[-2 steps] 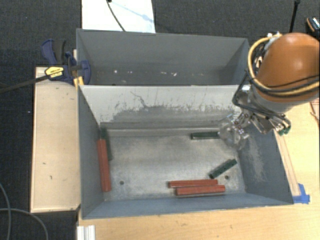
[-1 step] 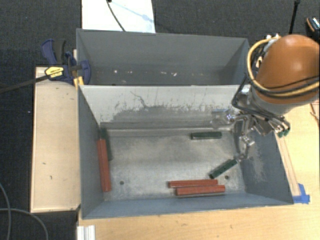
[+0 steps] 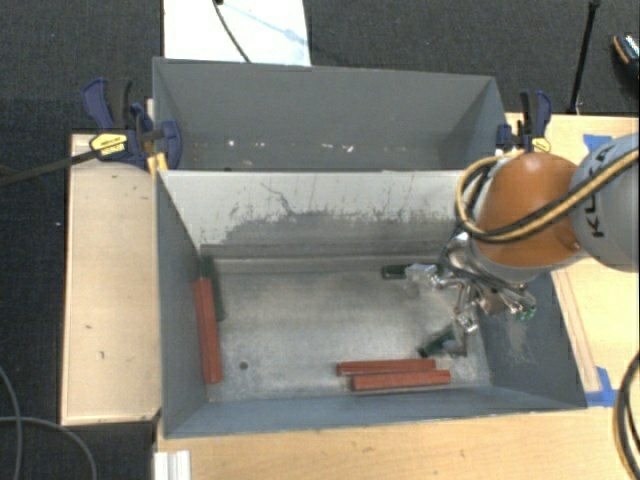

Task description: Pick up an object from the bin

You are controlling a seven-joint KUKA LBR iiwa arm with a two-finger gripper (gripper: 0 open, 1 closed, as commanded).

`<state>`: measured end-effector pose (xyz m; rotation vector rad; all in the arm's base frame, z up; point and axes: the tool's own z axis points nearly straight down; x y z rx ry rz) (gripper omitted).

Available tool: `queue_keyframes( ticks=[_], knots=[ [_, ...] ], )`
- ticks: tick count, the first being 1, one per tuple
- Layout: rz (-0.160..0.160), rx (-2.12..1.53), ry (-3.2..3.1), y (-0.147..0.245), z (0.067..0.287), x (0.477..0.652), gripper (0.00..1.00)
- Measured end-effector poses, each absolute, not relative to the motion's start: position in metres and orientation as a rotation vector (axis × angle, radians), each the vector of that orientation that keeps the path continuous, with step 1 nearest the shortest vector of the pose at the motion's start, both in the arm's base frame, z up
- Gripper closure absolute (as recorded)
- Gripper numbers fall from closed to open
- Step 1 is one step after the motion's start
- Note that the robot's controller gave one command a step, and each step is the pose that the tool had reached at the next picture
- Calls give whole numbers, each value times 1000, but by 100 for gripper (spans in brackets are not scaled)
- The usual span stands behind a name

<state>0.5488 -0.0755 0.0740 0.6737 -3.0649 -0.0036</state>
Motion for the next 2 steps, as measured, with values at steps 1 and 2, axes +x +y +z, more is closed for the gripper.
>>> queue_keyframes(
  ticks=[1,2],
  knots=[
    [0,986,-2982,-92,70,516,0],
    [0,989,-2984,-91,70,517,100]
  ],
)
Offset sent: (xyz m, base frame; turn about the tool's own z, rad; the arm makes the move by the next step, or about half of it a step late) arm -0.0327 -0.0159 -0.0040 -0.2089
